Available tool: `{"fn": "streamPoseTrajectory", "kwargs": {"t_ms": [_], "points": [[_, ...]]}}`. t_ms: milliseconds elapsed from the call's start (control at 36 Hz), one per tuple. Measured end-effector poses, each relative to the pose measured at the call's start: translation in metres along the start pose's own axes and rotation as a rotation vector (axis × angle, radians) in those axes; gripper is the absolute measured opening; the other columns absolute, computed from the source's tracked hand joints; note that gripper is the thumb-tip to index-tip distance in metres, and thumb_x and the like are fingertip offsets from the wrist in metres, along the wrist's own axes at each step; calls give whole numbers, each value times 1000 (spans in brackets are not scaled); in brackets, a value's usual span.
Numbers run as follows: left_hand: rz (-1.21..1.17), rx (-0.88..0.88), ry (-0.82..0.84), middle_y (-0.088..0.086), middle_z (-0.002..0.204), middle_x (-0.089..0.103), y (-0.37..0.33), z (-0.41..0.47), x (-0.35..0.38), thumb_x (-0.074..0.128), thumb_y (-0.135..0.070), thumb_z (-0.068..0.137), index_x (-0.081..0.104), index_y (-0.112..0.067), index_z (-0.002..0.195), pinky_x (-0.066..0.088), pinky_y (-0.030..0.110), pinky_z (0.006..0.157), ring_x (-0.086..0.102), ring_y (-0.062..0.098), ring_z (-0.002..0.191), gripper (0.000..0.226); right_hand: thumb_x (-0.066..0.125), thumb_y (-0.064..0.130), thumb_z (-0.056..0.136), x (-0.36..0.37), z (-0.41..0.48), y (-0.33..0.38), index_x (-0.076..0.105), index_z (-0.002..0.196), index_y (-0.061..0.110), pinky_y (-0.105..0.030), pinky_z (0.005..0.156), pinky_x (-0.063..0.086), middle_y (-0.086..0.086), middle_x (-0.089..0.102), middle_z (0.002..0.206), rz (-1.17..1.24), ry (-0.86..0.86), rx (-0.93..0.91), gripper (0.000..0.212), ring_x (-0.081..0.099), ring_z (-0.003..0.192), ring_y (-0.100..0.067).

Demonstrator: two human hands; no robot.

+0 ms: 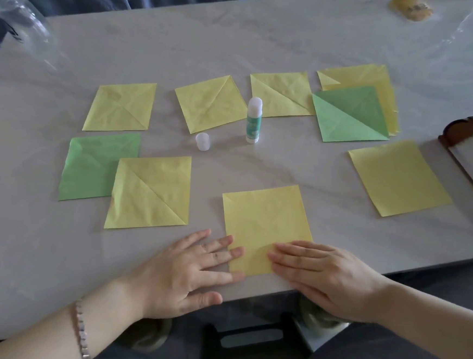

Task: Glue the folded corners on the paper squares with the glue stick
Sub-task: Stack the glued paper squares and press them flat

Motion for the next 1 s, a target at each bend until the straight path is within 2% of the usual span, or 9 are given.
{"fn": "streamPoseTrajectory", "kwargs": {"t_ms": [222, 361, 417, 500, 583, 639, 694, 778, 1000], "points": [[-14, 50, -23, -5, 145, 43, 0, 0, -5, 31, -48, 101, 58, -32, 127, 18, 35, 113, 29, 12, 140, 41, 44, 22, 94, -20, -39, -20, 58, 126, 15, -34, 105, 37, 5, 51, 136, -67, -49, 76, 35, 42, 130, -9], [-36, 83, -49, -4, 135, 55, 1, 2, -12, 36, -45, 100, 71, -26, 109, 29, 37, 108, 40, 11, 134, 41, 42, 25, 95, -26, -43, -25, 65, 117, 18, -38, 105, 36, 10, 56, 130, -102, -69, 79, 33, 44, 129, -12], [-100, 59, -123, -5, 124, 63, 2, 4, -22, 39, -42, 100, 75, -23, 94, 34, 34, 104, 49, 9, 127, 41, 44, 26, 94, -36, -38, -25, 73, 103, 19, -39, 102, 39, 13, 64, 119, -106, -114, 88, 31, 51, 123, -12], [-108, -28, -366, -5, 96, 73, -1, 15, -44, 46, -33, 98, 76, -17, 77, 45, 31, 90, 66, 8, 99, 40, 50, 25, 90, -52, -22, -26, 76, 80, 17, -38, 95, 44, 14, 72, 96, -89, -213, 140, 28, 61, 107, -10], [-33, -246, -557, 3, 101, 72, 1, 36, -50, 53, -22, 90, 75, -8, 89, 47, 32, 91, 67, 16, 97, 27, 46, 27, 92, -54, -2, -26, 74, 94, 13, -32, 99, 41, 5, 70, 106, -58, -261, 218, 31, 60, 105, -9], [-11, -407, -553, 11, 119, 65, 3, 53, -42, 46, -20, 90, 70, 0, 107, 41, 33, 98, 62, 23, 112, 35, 38, 29, 94, -42, 11, -24, 66, 114, 11, -29, 104, 35, 0, 61, 125, -52, -199, 283, 38, 52, 119, -12], [24, -499, -468, 16, 131, 56, 3, 67, -27, 38, -22, 91, 62, 3, 119, 30, 35, 106, 54, 28, 122, 45, 23, 32, 99, -23, 22, -19, 56, 126, 9, -26, 111, 22, -4, 51, 136, -122, -94, 331, 49, 42, 129, -15], [90, -565, -358, 19, 135, 52, 2, 76, -8, 30, -27, 94, 57, 5, 125, 28, 38, 105, 51, 32, 124, 52, 6, 31, 100, 0, 31, -19, 50, 130, 4, -29, 113, 11, -11, 48, 138, -234, 26, 411, 59, 36, 132, -19], [97, -625, -286, 17, 142, 44, 9, 73, 3, 35, -31, 87, 49, 1, 134, 26, 44, 105, 42, 34, 132, 59, 6, 34, 99, 7, 50, -41, 41, 135, -3, -34, 112, 14, -19, 39, 143, -277, -11, 545, 62, 31, 135, -26]]}}
Point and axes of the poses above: each hand's wrist, its own z-axis towards the middle knuckle, its own x-axis out of the palm, y = z × x, the point moved 8 cm from there along z, towards the middle knuckle
